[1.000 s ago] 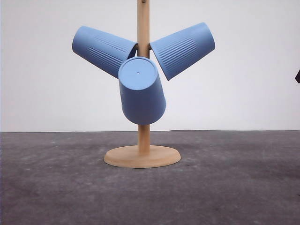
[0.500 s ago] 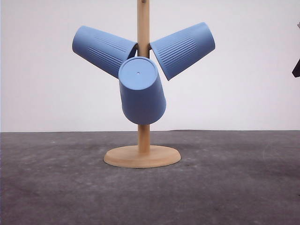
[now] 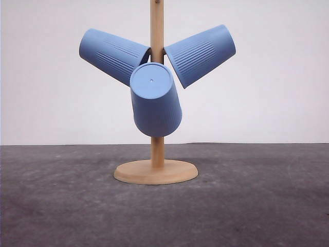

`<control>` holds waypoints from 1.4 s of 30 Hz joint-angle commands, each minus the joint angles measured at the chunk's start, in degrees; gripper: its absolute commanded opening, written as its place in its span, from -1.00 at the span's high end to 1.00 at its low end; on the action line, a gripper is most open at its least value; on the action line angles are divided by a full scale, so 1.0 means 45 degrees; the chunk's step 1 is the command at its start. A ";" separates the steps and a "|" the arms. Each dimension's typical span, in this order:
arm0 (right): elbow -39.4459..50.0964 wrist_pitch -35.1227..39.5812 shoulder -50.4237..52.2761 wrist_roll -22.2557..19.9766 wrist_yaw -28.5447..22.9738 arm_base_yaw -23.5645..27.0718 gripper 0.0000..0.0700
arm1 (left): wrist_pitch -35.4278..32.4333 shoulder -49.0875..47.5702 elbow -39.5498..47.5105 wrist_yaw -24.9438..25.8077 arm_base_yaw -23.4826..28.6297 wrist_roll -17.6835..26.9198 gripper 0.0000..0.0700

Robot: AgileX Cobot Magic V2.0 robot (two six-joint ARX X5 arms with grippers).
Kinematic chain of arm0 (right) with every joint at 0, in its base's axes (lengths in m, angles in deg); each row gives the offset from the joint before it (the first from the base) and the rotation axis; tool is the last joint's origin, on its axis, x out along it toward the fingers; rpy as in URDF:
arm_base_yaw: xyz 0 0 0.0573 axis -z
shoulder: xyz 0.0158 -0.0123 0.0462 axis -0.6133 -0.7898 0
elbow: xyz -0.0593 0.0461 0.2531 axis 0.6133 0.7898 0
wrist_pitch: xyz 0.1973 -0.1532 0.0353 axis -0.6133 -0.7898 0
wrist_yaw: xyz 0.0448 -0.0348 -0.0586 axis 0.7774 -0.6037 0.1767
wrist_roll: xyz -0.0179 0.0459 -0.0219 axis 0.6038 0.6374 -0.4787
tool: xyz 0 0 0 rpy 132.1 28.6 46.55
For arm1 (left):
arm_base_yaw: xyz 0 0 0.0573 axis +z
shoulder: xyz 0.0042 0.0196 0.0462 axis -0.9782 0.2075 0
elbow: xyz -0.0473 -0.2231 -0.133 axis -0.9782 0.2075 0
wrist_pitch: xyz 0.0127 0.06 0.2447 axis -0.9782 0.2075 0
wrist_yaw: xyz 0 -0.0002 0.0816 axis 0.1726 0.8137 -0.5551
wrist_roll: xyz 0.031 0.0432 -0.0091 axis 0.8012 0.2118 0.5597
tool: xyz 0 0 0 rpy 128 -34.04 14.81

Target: Place three cups

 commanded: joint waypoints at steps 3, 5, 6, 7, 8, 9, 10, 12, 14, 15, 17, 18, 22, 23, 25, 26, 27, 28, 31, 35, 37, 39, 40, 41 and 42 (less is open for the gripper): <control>0.1283 0.0076 0.2343 0.0713 0.0020 0.0206 1.00 | -0.0175 -0.0015 0.0175 -0.0015 0.0010 -0.0034 1.00; 0.1302 -0.0834 0.3280 0.0704 0.0018 0.0241 1.00 | -0.0179 -0.0015 0.0175 -0.0010 0.0010 -0.0034 1.00; 0.1302 -0.0957 0.3415 0.0704 -0.0040 0.0250 1.00 | -0.0175 -0.0015 0.0175 -0.0015 0.0010 -0.0034 1.00; 0.1302 -0.0975 0.3352 0.0704 -0.0162 0.0275 1.00 | -0.0194 -0.0010 0.0175 -0.0010 0.0010 -0.0034 1.00; 0.1302 -0.1034 0.3352 0.0704 -0.0184 0.0294 1.00 | -0.0185 -0.0015 0.0175 -0.0010 0.0009 -0.0030 1.00; 0.1302 -0.1074 0.3352 0.0709 -0.0180 0.0298 1.00 | -0.0189 -0.0024 0.0175 -0.0010 0.0005 -0.0034 1.00; 0.1302 -0.1105 0.3352 0.0719 -0.0179 0.0293 1.00 | -0.0209 -0.0024 0.0175 -0.0010 0.0010 -0.0034 1.00; 0.1302 -0.1147 0.3348 0.0875 -0.0032 0.0293 1.00 | -0.0209 -0.0010 0.0175 -0.0010 0.0005 -0.0034 1.00; 0.1302 -0.1059 0.3348 0.0952 -0.0044 0.0255 1.00 | -0.0223 -0.0014 0.0175 -0.0010 0.0010 -0.0034 1.00; 0.1302 -0.0999 0.3348 0.0952 -0.0054 0.0255 1.00 | -0.0214 -0.0010 0.0175 -0.0019 0.0010 -0.0034 1.00; 0.1302 -0.0865 0.3348 0.0952 -0.0083 0.0255 1.00 | -0.0218 -0.0015 0.0175 -0.0015 0.0005 -0.0034 1.00; 0.1298 -0.0860 0.3348 0.0952 -0.0083 0.0255 1.00 | -0.0218 -0.0015 0.0175 -0.0015 0.0005 -0.0034 1.00; 0.1298 -0.0875 0.3348 0.0952 -0.0083 0.0255 1.00 | -0.0218 -0.0015 0.0175 -0.0015 0.0010 -0.0034 1.00; 0.1298 -0.0875 0.3348 0.0952 -0.0083 0.0255 1.00 | -0.0218 -0.0015 0.0175 -0.0015 0.0010 -0.0034 1.00; 0.1298 -0.0875 0.3348 0.0952 -0.0083 0.0255 1.00 | -0.0218 -0.0015 0.0175 -0.0015 0.0010 -0.0034 1.00; 0.1298 -0.0875 0.3348 0.0952 -0.0083 0.0255 1.00 | -0.0218 -0.0015 0.0175 -0.0015 0.0005 -0.0034 1.00; 0.1298 -0.0875 0.3348 0.0952 -0.0087 0.0255 1.00 | -0.0214 -0.0015 0.0175 -0.0015 0.0010 -0.0034 1.00; 0.1298 -0.0875 0.3348 0.0952 -0.0083 0.0255 1.00 | -0.0218 -0.0015 0.0175 -0.0015 0.0010 -0.0034 1.00; 0.1298 -0.0875 0.3348 0.0952 -0.0083 0.0255 1.00 | -0.0218 -0.0015 0.0175 -0.0015 0.0010 -0.0034 1.00; 0.1298 -0.0875 0.3348 0.0952 -0.0083 0.0255 1.00 | -0.0218 -0.0015 0.0175 -0.0015 0.0005 -0.0034 1.00; 0.1298 -0.0875 0.3348 0.0952 -0.0083 0.0255 1.00 | -0.0218 -0.0015 0.0175 -0.0015 0.0010 -0.0034 1.00; 0.1298 -0.0875 0.3348 0.0952 -0.0083 0.0255 1.00 | -0.0218 -0.0015 0.0175 -0.0015 0.0010 -0.0034 1.00; 0.1298 -0.0875 0.3348 0.0952 -0.0083 0.0255 1.00 | -0.0218 -0.0015 0.0175 -0.0015 0.0010 -0.0034 1.00; 0.1298 -0.0875 0.3348 0.0952 -0.0083 0.0255 1.00 | -0.0218 -0.0015 0.0175 -0.0015 0.0010 -0.0034 1.00; 0.1298 -0.0875 0.3348 0.0952 -0.0087 0.0255 1.00 | -0.0218 -0.0015 0.0175 -0.0015 0.0009 -0.0034 1.00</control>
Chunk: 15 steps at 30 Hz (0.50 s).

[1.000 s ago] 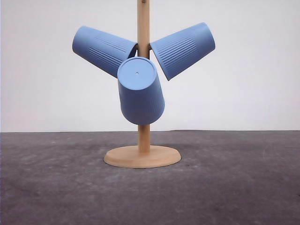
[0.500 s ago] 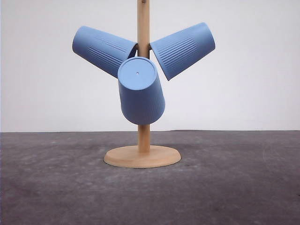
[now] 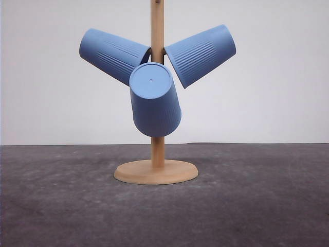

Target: Place three cups

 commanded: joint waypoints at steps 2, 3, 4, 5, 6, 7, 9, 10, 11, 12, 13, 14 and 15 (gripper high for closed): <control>0.0049 0.0160 0.0019 0.0175 -0.0024 -0.0034 1.00 | -0.0146 -0.0010 0.0175 -0.0015 0.0010 -0.0029 1.00; 0.0049 0.0160 0.0019 0.0175 -0.0024 -0.0034 1.00 | -0.0146 -0.0010 0.0175 -0.0015 0.0010 -0.0029 1.00; 0.0049 0.0160 0.0019 0.0175 -0.0024 -0.0034 1.00 | -0.0146 -0.0010 0.0175 -0.0015 0.0010 -0.0029 1.00; 0.0049 0.0160 0.0019 0.0175 -0.0024 -0.0034 1.00 | -0.0146 -0.0010 0.0175 -0.0015 0.0010 -0.0029 1.00; 0.0049 0.0160 0.0019 0.0175 -0.0024 -0.0034 1.00 | -0.0145 -0.0010 0.0175 -0.0015 0.0010 -0.0029 1.00; 0.0049 0.0160 0.0019 0.0175 -0.0024 -0.0034 1.00 | -0.0141 -0.0010 0.0175 -0.0015 0.0010 -0.0029 1.00; 0.0049 0.0160 0.0019 0.0175 -0.0029 -0.0034 1.00 | -0.0145 -0.0010 0.0175 -0.0015 0.0010 -0.0029 1.00; 0.0049 0.0160 0.0019 0.0175 -0.0024 -0.0034 1.00 | -0.0141 -0.0010 0.0175 -0.0015 0.0009 -0.0029 1.00; 0.0049 0.0160 0.0019 0.0175 -0.0024 -0.0034 1.00 | -0.0141 -0.0010 0.0175 -0.0015 0.0005 -0.0029 1.00; 0.0049 0.0160 0.0019 0.0175 -0.0025 -0.0034 1.00 | -0.0146 -0.0010 0.0175 -0.0015 0.0010 -0.0029 1.00; 0.0049 0.0160 0.0019 0.0175 -0.0029 -0.0034 1.00 | -0.0146 -0.0010 0.0175 -0.0015 0.0010 -0.0029 1.00; 0.0049 0.0160 0.0019 0.0175 -0.0024 -0.0034 1.00 | -0.0141 -0.0010 0.0175 -0.0015 0.0010 -0.0029 1.00; 0.0049 0.0160 0.0019 0.0175 -0.0025 -0.0034 1.00 | -0.0146 -0.0010 0.0175 -0.0015 0.0010 -0.0029 1.00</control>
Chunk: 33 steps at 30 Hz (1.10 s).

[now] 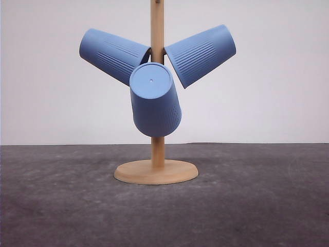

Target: Place three cups

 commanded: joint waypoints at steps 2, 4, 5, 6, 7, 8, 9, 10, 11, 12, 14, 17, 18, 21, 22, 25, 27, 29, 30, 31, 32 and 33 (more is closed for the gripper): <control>0.0049 0.0155 0.0019 0.0175 -0.0024 -0.0034 1.00 | -0.0146 -0.0010 0.0175 -0.0015 0.0010 -0.0029 1.00; 0.0049 0.0155 0.0019 0.0175 -0.0029 -0.0034 1.00 | -0.0146 -0.0010 0.0175 -0.0015 0.0010 -0.0029 1.00; 0.0049 0.0155 0.0019 0.0175 -0.0024 -0.0034 1.00 | -0.0146 -0.0010 0.0175 -0.0015 0.0010 -0.0029 1.00; 0.0049 0.0155 0.0019 0.0174 -0.0024 -0.0034 1.00 | -0.0146 -0.0010 0.0175 -0.0015 0.0010 -0.0029 1.00; 0.0049 0.0155 0.0019 0.0170 -0.0024 -0.0034 1.00 | -0.0146 -0.0010 0.0175 -0.0015 0.0010 -0.0024 1.00; 0.0049 0.0155 0.0019 0.0175 -0.0024 -0.0034 1.00 | -0.0146 -0.0010 0.0175 -0.0015 0.0010 -0.0029 1.00; 0.0049 0.0155 0.0019 0.0175 -0.0025 -0.0034 1.00 | -0.0146 -0.0010 0.0175 -0.0015 0.0010 -0.0029 1.00; 0.0049 0.0155 0.0019 0.0175 -0.0029 -0.0034 1.00 | -0.0146 -0.0010 0.0175 -0.0015 0.0010 -0.0029 1.00; 0.0049 0.0155 0.0019 0.0175 -0.0029 -0.0034 1.00 | -0.0146 -0.0010 0.0175 -0.0015 0.0009 -0.0029 1.00; 0.0049 0.0155 0.0019 0.0175 -0.0025 -0.0034 1.00 | -0.0146 -0.0010 0.0175 -0.0015 0.0005 -0.0029 1.00; 0.0049 0.0155 0.0019 0.0175 -0.0029 -0.0034 1.00 | -0.0146 -0.0010 0.0175 -0.0015 0.0005 -0.0029 1.00; 0.0049 0.0155 0.0019 0.0175 -0.0025 -0.0034 1.00 | -0.0141 -0.0010 0.0175 -0.0015 0.0005 -0.0029 1.00; 0.0049 0.0155 0.0019 0.0175 -0.0029 -0.0034 1.00 | -0.0146 -0.0010 0.0175 -0.0015 0.0005 -0.0029 1.00; 0.0049 0.0155 0.0019 0.0175 -0.0025 -0.0034 1.00 | -0.0146 -0.0010 0.0175 -0.0015 0.0010 -0.0029 1.00; 0.0049 0.0155 0.0019 0.0175 -0.0029 -0.0034 1.00 | -0.0146 -0.0010 0.0175 -0.0015 0.0010 -0.0029 1.00; 0.0049 0.0155 0.0019 0.0175 -0.0024 -0.0034 1.00 | -0.0146 -0.0010 0.0175 -0.0015 0.0010 -0.0029 1.00; 0.0049 0.0155 0.0019 0.0175 -0.0024 -0.0034 1.00 | -0.0146 -0.0010 0.0175 -0.0015 0.0005 -0.0029 1.00; 0.0049 0.0155 0.0019 0.0175 -0.0024 -0.0034 1.00 | -0.0146 -0.0010 0.0175 -0.0015 0.0005 -0.0029 1.00; 0.0049 0.0155 0.0019 0.0175 -0.0025 -0.0034 1.00 | -0.0146 -0.0010 0.0175 -0.0015 0.0010 -0.0029 1.00; 0.0049 0.0155 0.0019 0.0175 -0.0028 -0.0034 1.00 | -0.0146 -0.0010 0.0175 -0.0015 0.0010 -0.0029 1.00; 0.0049 0.0155 0.0019 0.0175 -0.0024 -0.0034 1.00 | -0.0146 -0.0010 0.0175 -0.0015 0.0010 -0.0029 1.00; 0.0049 0.0155 0.0019 0.0175 -0.0025 -0.0034 1.00 | -0.0146 -0.0010 0.0175 -0.0015 0.0009 -0.0029 1.00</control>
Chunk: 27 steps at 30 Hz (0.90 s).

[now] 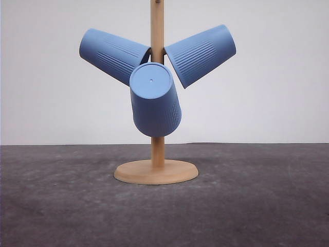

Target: Place three cups

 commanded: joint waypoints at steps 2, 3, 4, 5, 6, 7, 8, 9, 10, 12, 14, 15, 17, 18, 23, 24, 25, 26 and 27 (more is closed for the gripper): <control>0.0049 0.0155 0.0019 0.0170 -0.0029 -0.0034 1.00 | -0.0141 -0.0010 0.0175 -0.0015 0.0010 -0.0029 1.00; 0.0049 0.0155 0.0019 0.0170 -0.0024 -0.0034 1.00 | -0.0146 -0.0010 0.0175 -0.0015 0.0009 -0.0029 1.00; 0.0049 0.0155 0.0019 0.0170 -0.0025 -0.0034 1.00 | -0.0146 -0.0010 0.0175 -0.0015 0.0006 -0.0029 1.00; 0.0049 0.0155 0.0019 0.0170 -0.0029 -0.0034 1.00 | -0.0146 -0.0010 0.0175 -0.0015 0.0010 -0.0029 1.00; 0.0049 0.0155 0.0019 0.0170 -0.0029 -0.0034 1.00 | -0.0145 -0.0010 0.0175 -0.0015 0.0009 -0.0029 1.00; 0.0049 0.0155 0.0019 0.0170 -0.0028 -0.0034 1.00 | -0.0142 -0.0010 0.0175 -0.0015 0.0005 -0.0029 1.00; 0.0049 0.0155 0.0019 0.0170 -0.0024 -0.0034 1.00 | -0.0146 -0.0010 0.0175 -0.0015 0.0005 -0.0029 1.00; 0.0049 0.0155 0.0019 0.0170 -0.0024 -0.0034 1.00 | -0.0146 -0.0010 0.0175 -0.0015 0.0010 -0.0029 1.00; 0.0049 0.0155 0.0019 0.0170 -0.0024 -0.0034 1.00 | -0.0146 -0.0010 0.0175 -0.0015 0.0010 -0.0029 1.00; 0.0049 0.0155 0.0019 0.0170 -0.0024 -0.0034 1.00 | -0.0146 -0.0010 0.0175 -0.0015 0.0010 -0.0029 1.00; 0.0049 0.0155 0.0019 0.0170 -0.0029 -0.0034 1.00 | -0.0146 -0.0010 0.0175 -0.0015 0.0010 -0.0029 1.00; 0.0049 0.0155 0.0019 0.0170 -0.0025 -0.0034 1.00 | -0.0145 -0.0010 0.0175 -0.0015 0.0010 -0.0029 1.00; 0.0049 0.0155 0.0019 0.0170 -0.0029 -0.0034 1.00 | -0.0146 -0.0009 0.0175 -0.0015 0.0010 -0.0029 1.00; 0.0049 0.0155 0.0019 0.0170 -0.0029 -0.0034 1.00 | -0.0146 -0.0005 0.0175 -0.0015 0.0010 -0.0029 1.00; 0.0049 0.0156 0.0019 0.0170 -0.0024 -0.0034 1.00 | -0.0146 -0.0010 0.0175 -0.0015 0.0010 -0.0029 1.00; 0.0049 0.0160 0.0019 0.0170 -0.0029 -0.0034 1.00 | -0.0145 -0.0010 0.0175 -0.0015 0.0005 -0.0029 1.00; 0.0049 0.0155 0.0019 0.0170 -0.0025 -0.0034 1.00 | -0.0142 -0.0010 0.0175 -0.0015 0.0010 -0.0029 1.00; 0.0049 0.0155 0.0019 0.0170 -0.0029 -0.0034 1.00 | -0.0146 -0.0010 0.0175 -0.0015 0.0010 -0.0029 1.00; 0.0049 0.0155 0.0019 0.0170 -0.0024 -0.0034 1.00 | -0.0146 -0.0009 0.0175 -0.0015 0.0010 -0.0029 1.00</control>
